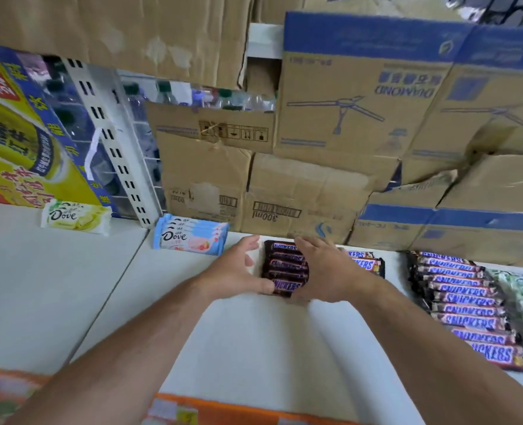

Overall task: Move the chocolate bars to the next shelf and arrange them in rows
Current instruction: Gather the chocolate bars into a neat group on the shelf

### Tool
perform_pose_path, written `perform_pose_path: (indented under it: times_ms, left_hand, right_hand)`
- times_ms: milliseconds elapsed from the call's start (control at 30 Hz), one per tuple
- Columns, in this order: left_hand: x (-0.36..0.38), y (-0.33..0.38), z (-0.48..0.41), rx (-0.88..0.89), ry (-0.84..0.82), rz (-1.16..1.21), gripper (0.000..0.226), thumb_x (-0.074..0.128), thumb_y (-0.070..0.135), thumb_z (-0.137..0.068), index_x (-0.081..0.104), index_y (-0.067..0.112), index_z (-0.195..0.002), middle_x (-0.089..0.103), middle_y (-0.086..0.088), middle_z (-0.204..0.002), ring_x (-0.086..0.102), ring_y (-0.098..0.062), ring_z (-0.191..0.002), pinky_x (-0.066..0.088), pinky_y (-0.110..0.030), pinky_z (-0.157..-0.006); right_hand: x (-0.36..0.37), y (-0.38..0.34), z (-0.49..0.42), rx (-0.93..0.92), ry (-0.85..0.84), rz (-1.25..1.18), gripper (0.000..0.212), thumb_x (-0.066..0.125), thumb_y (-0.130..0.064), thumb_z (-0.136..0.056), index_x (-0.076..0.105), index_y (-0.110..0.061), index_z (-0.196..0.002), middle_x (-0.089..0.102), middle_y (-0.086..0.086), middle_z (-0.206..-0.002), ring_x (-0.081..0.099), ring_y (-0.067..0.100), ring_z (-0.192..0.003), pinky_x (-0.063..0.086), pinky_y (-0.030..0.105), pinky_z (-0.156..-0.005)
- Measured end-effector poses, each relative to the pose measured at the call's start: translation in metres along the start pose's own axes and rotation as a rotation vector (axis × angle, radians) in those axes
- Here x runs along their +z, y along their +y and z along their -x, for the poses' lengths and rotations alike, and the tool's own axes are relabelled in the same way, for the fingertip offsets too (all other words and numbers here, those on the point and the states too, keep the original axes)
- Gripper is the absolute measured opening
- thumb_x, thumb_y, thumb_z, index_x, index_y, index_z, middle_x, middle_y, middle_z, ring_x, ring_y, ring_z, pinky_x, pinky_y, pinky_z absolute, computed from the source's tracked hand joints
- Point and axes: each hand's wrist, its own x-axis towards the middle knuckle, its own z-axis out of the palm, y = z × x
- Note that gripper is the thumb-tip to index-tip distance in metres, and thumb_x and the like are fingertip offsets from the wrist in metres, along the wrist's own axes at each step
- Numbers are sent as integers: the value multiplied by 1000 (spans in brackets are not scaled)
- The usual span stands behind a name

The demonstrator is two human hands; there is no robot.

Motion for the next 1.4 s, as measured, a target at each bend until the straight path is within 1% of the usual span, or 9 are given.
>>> perform_pose_path:
  times_ms: [167, 267, 433, 567, 733, 933, 1133, 1300, 1400]
  left_hand:
    - [5, -6, 3, -40, 30, -42, 114, 90, 32, -61, 20, 38, -151, 41, 15, -140, 43, 8, -117, 42, -12, -87]
    - [5, -6, 2, -71, 36, -69, 117, 90, 34, -58, 18, 44, -150, 43, 11, -134, 46, 4, -115, 42, -15, -92]
    - [2, -6, 2, -80, 1, -79, 118, 89, 30, -60, 16, 45, -151, 41, 12, -137, 46, 0, -119, 41, -18, -96]
    - [5, -6, 3, 27, -16, -88, 115, 88, 19, -62, 19, 37, -153, 38, 20, -144, 39, 5, -120, 38, -14, -98]
    - [13, -12, 5, 127, 115, -96, 72, 88, 17, -64, 55, 31, -127, 64, 12, -116, 56, -3, -95, 44, -17, -85]
    - [14, -14, 6, 210, 162, -108, 63, 84, 16, -66, 57, 27, -123, 62, 16, -100, 56, 6, -82, 41, -6, -73]
    - [17, -16, 2, 203, 157, -107, 60, 85, 15, -67, 59, 26, -119, 64, 13, -101, 58, 14, -79, 40, -2, -71]
    - [17, -10, -15, 160, 271, -154, 58, 77, 26, -65, 54, 37, -117, 65, 11, -107, 65, -4, -93, 53, -29, -86]
    - [10, 1, -28, 132, 325, -248, 56, 74, 18, -71, 56, 31, -123, 65, 6, -112, 62, -15, -103, 49, -29, -90]
  right_hand:
    - [-2, 7, -34, -86, -182, 75, 134, 79, -64, -54, 7, -15, -155, 15, 3, -162, 14, 26, -148, 22, 43, -118]
    - [0, 12, -44, -93, -205, 43, 136, 78, -67, -46, 13, -15, -153, 28, 6, -155, 26, 27, -141, 31, 43, -114]
    - [7, 14, -38, -94, -104, -25, 98, 79, -60, -44, 44, -22, -127, 43, -1, -120, 41, 21, -116, 43, 36, -95]
    - [20, 3, -17, -148, 2, -121, 73, 77, -44, -60, 41, -25, -120, 46, -3, -110, 49, 16, -102, 46, 29, -80]
    - [29, -11, -3, -114, 128, -169, 51, 72, -41, -70, 40, -26, -107, 52, -6, -101, 54, 17, -92, 42, 29, -69]
    - [32, -14, 2, -107, 168, -240, 73, 71, -44, -70, 41, -24, -133, 56, -4, -117, 54, 17, -108, 49, 31, -87]
    - [24, -12, 7, -31, 170, -351, 52, 74, -31, -73, 59, -10, -118, 64, 4, -107, 59, 21, -100, 48, 35, -86]
    - [23, -14, -15, 32, 240, -385, 45, 73, -23, -73, 62, -11, -114, 64, 4, -105, 59, 22, -98, 49, 34, -83]
    - [21, -13, -34, 57, 274, -431, 55, 76, -23, -71, 59, -18, -122, 55, -1, -106, 58, 20, -101, 48, 31, -85]
